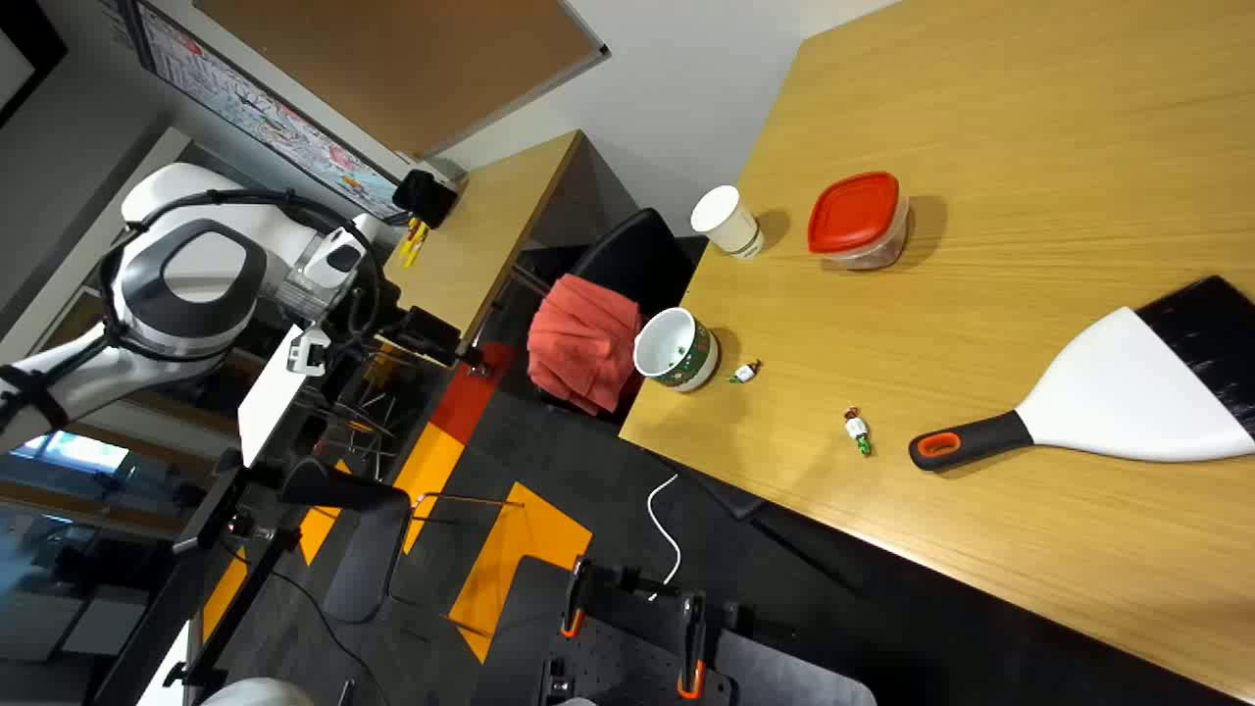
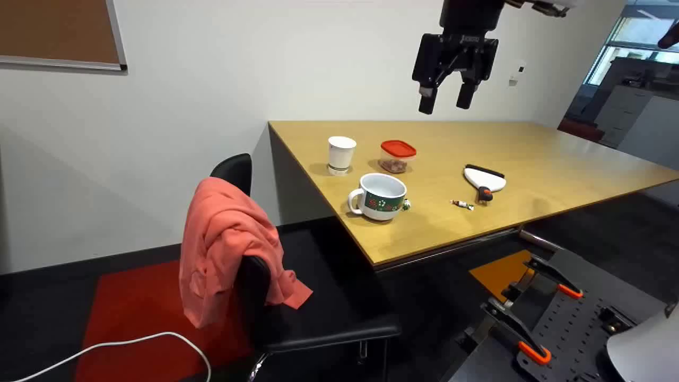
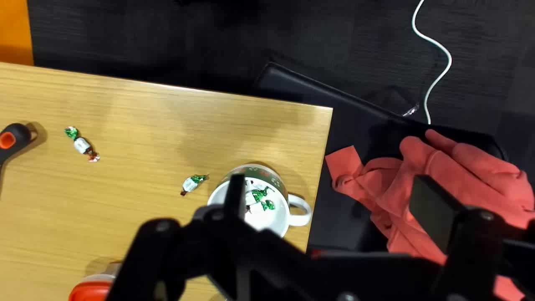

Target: Pour the things in the mug onto the table

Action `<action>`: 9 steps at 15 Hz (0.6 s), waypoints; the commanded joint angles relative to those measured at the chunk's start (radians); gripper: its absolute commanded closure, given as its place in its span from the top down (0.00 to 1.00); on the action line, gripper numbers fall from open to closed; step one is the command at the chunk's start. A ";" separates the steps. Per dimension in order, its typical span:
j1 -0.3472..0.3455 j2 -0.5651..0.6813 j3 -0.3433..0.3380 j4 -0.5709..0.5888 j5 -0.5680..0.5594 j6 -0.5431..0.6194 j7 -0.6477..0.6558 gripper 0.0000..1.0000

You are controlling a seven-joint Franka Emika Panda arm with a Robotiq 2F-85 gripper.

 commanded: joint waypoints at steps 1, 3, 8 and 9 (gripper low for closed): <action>0.017 0.001 -0.016 0.001 -0.006 -0.002 0.005 1.00; 0.017 0.001 -0.016 0.001 -0.006 -0.002 0.005 1.00; 0.019 0.011 -0.027 0.002 0.005 0.013 -0.024 1.00; 0.016 0.022 -0.038 0.004 0.008 0.026 -0.041 1.00</action>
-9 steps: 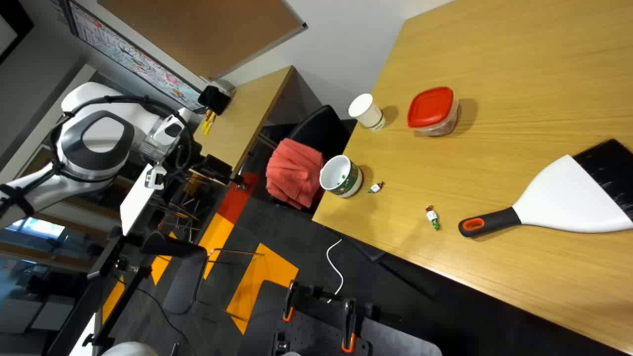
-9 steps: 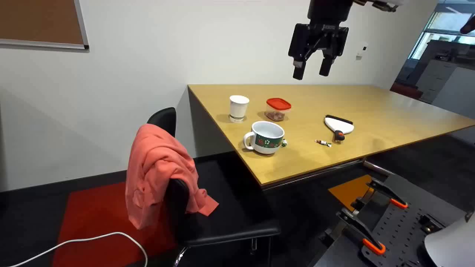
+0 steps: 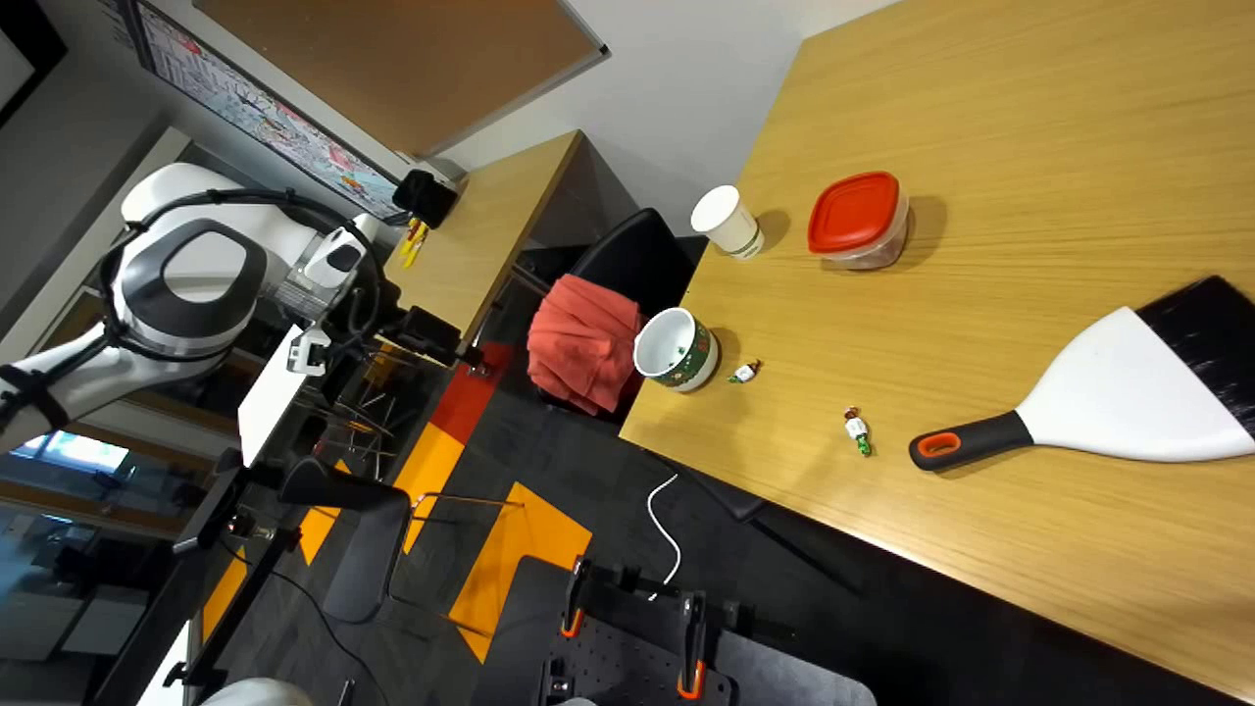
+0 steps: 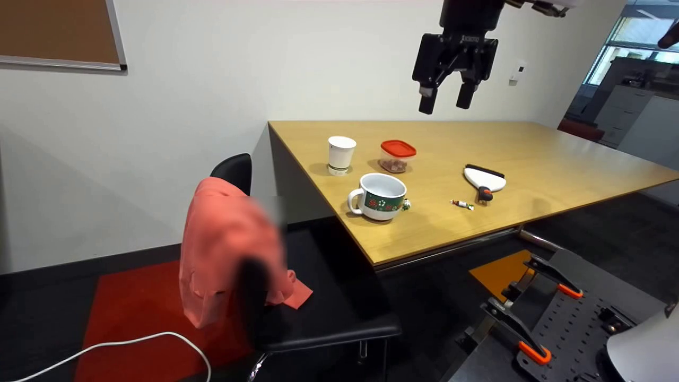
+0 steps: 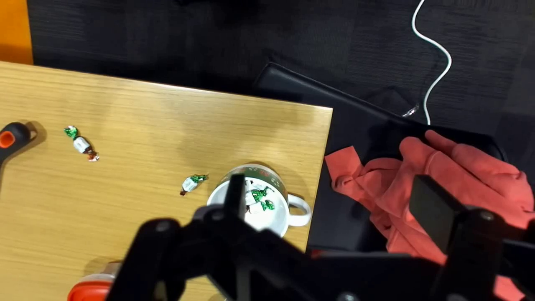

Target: Pour the things in the mug onto the table

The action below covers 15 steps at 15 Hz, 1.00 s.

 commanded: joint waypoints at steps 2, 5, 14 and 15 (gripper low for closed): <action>0.001 0.040 -0.059 0.007 0.008 0.042 -0.051 1.00; -0.024 0.077 -0.111 0.021 0.007 0.091 -0.057 1.00; -0.103 0.219 -0.259 0.108 0.033 0.219 -0.081 1.00; -0.102 0.220 -0.267 0.110 0.053 0.226 -0.106 1.00</action>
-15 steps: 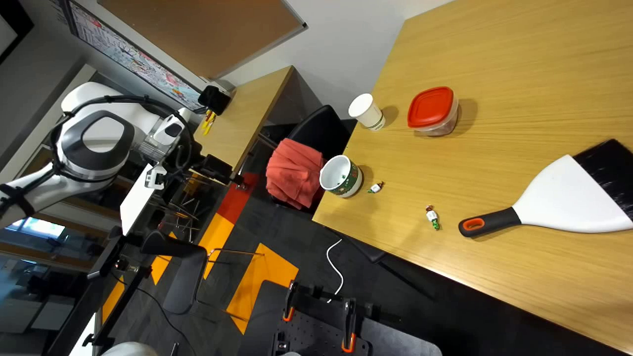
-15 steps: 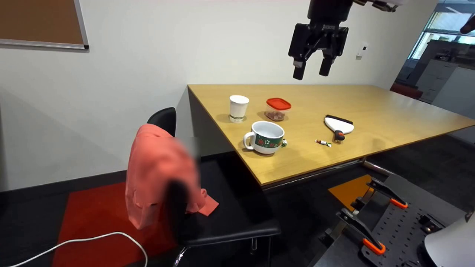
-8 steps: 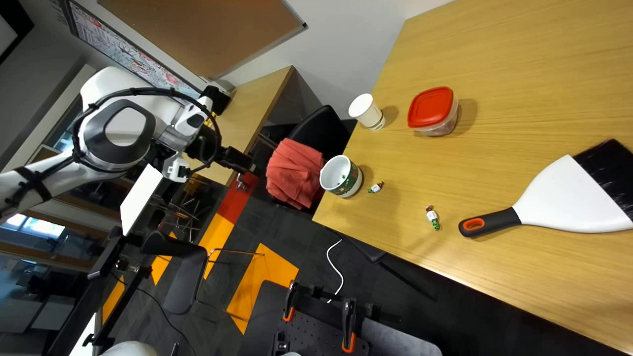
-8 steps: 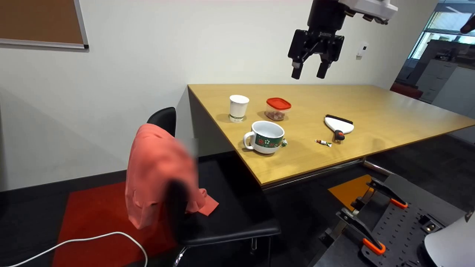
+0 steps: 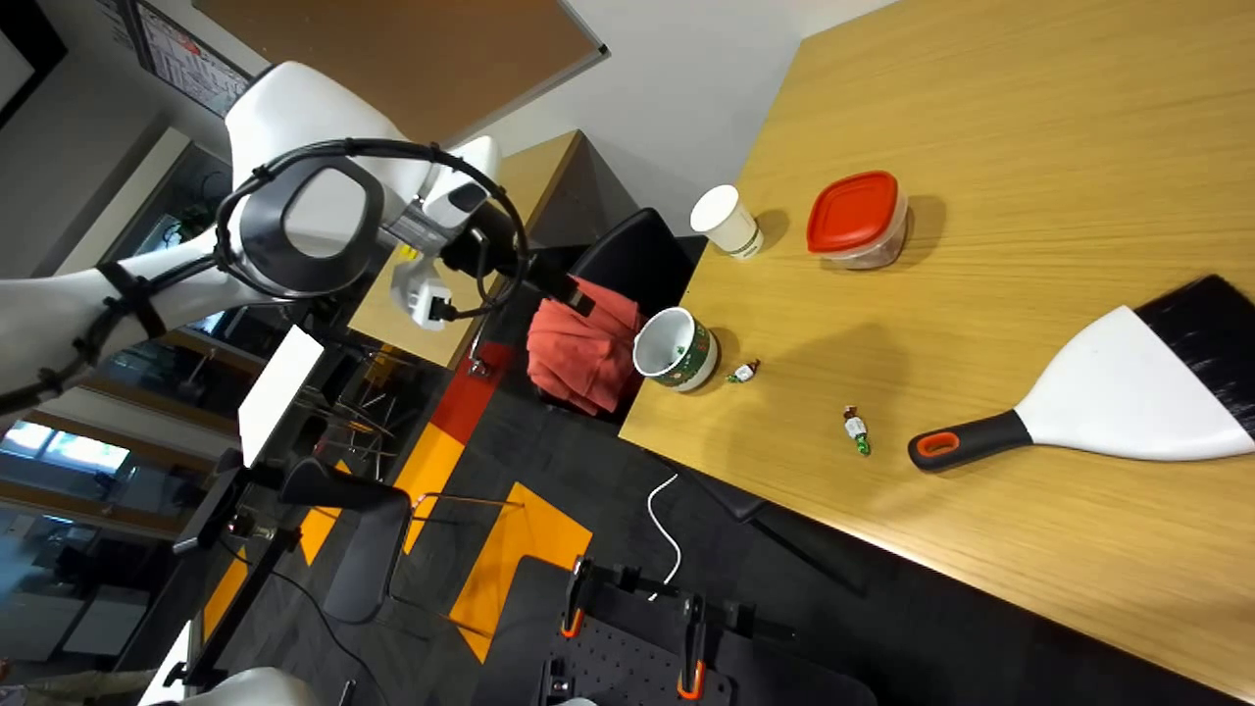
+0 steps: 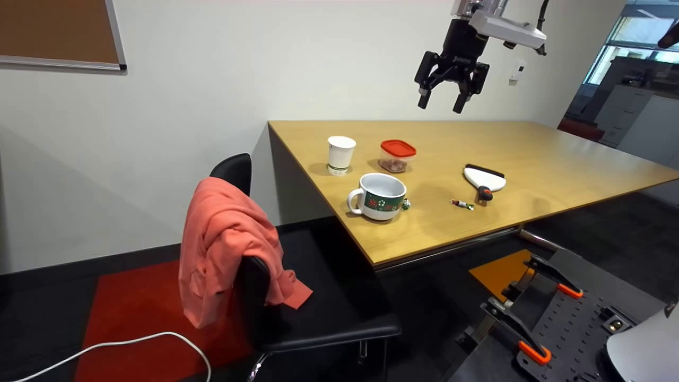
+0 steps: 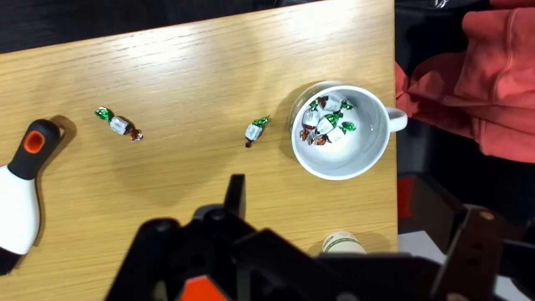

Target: Pour the things in the mug onto the table

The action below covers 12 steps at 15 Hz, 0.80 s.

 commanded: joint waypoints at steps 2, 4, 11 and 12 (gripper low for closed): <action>-0.008 0.017 -0.013 0.016 0.033 0.010 -0.043 1.00; -0.009 0.020 -0.017 0.021 0.053 0.016 -0.073 1.00; 0.013 0.012 -0.017 -0.037 0.046 0.054 -0.293 1.00; 0.016 0.024 -0.021 -0.052 0.049 0.078 -0.354 1.00</action>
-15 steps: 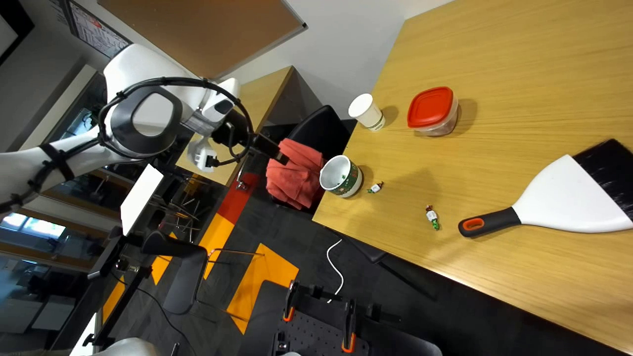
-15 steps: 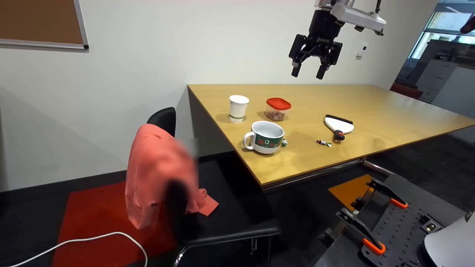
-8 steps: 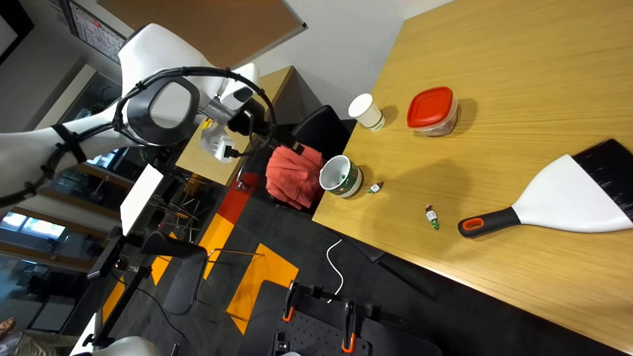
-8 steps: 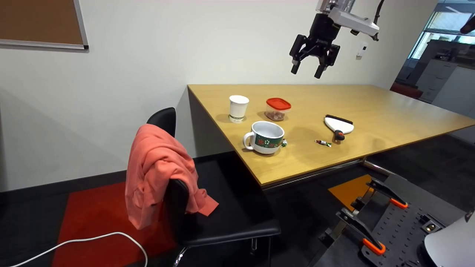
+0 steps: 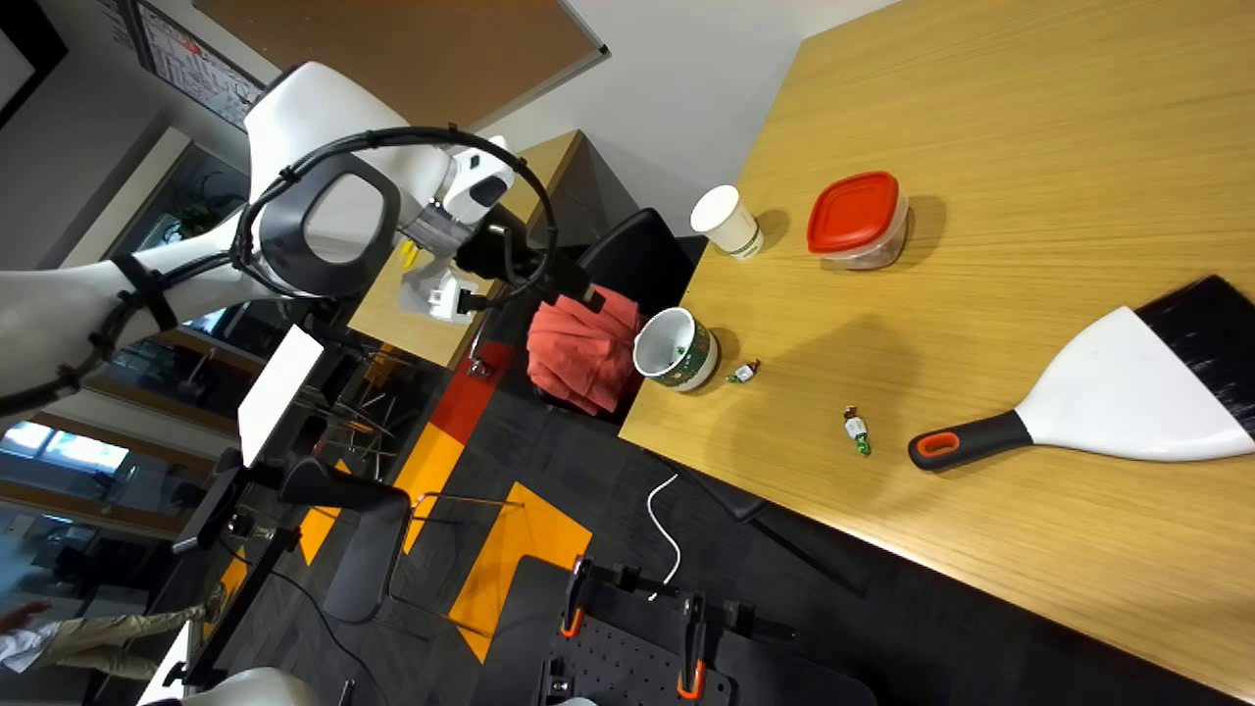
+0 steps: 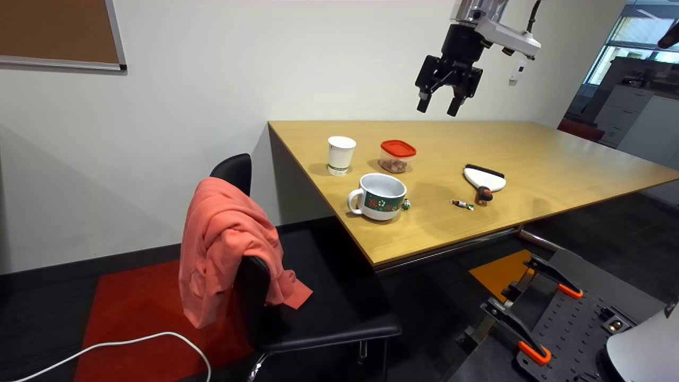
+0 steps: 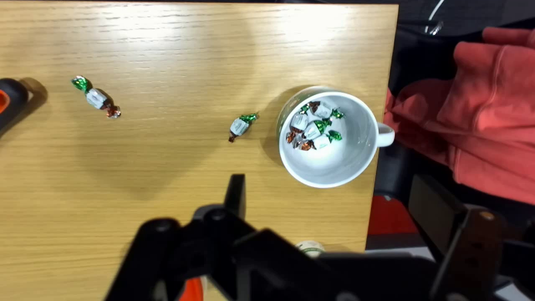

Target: Pour the things in the mug onto the table

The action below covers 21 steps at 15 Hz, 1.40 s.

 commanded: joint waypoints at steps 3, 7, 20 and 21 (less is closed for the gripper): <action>0.009 0.039 -0.017 -0.097 0.011 0.157 -0.301 1.00; -0.004 0.075 -0.014 -0.106 -0.032 0.197 -0.278 1.00; 0.005 0.220 0.008 -0.087 -0.060 0.390 -0.287 1.00; 0.003 0.240 0.010 -0.085 -0.058 0.421 -0.290 1.00</action>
